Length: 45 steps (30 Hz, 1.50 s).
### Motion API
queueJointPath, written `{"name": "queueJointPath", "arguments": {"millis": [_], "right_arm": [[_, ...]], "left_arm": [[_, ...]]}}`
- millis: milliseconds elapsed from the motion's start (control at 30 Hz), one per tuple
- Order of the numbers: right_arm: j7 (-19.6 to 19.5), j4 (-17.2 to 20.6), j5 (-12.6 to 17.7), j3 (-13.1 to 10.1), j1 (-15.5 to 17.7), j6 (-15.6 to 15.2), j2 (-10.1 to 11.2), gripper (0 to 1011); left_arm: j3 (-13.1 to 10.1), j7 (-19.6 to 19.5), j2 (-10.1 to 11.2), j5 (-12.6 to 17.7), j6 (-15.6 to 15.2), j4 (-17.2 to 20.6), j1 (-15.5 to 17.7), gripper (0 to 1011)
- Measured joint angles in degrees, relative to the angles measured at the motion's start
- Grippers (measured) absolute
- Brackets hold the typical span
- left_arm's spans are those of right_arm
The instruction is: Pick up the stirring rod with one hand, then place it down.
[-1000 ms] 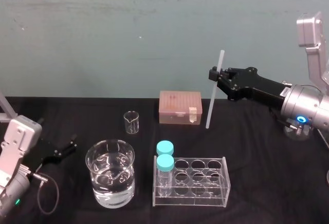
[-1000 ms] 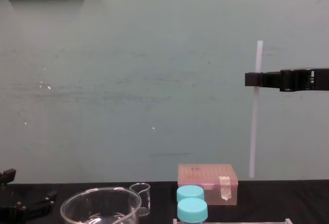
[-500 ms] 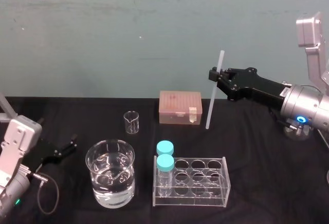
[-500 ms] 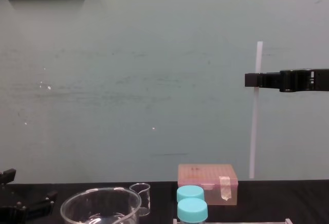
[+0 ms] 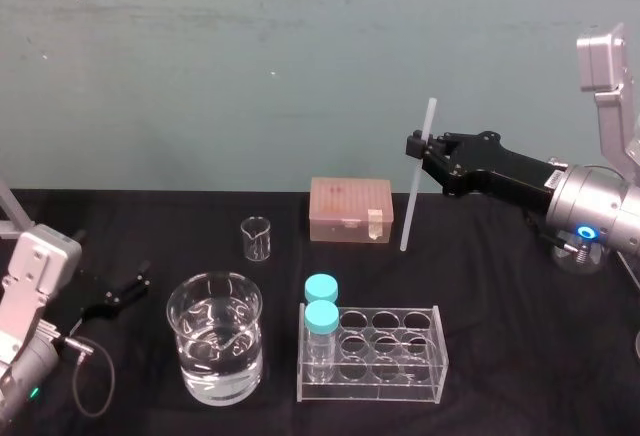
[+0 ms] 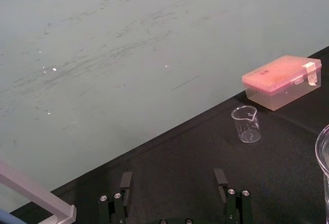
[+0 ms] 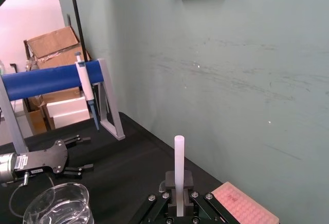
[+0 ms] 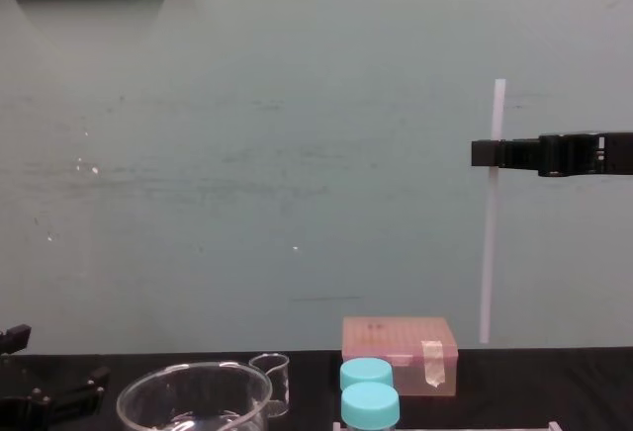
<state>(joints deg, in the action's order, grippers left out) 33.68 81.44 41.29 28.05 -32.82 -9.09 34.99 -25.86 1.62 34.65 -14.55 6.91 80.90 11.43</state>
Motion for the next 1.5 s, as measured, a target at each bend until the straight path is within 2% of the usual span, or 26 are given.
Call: {"name": "queueJointPath", "arguments": {"millis": [1500], "right_arm": [[0.0, 0.0, 0.0, 0.0, 0.0, 0.1, 0.0, 72]], "left_arm": [[0.0, 0.0, 0.0, 0.0, 0.0, 0.0, 0.0, 1005]]}}
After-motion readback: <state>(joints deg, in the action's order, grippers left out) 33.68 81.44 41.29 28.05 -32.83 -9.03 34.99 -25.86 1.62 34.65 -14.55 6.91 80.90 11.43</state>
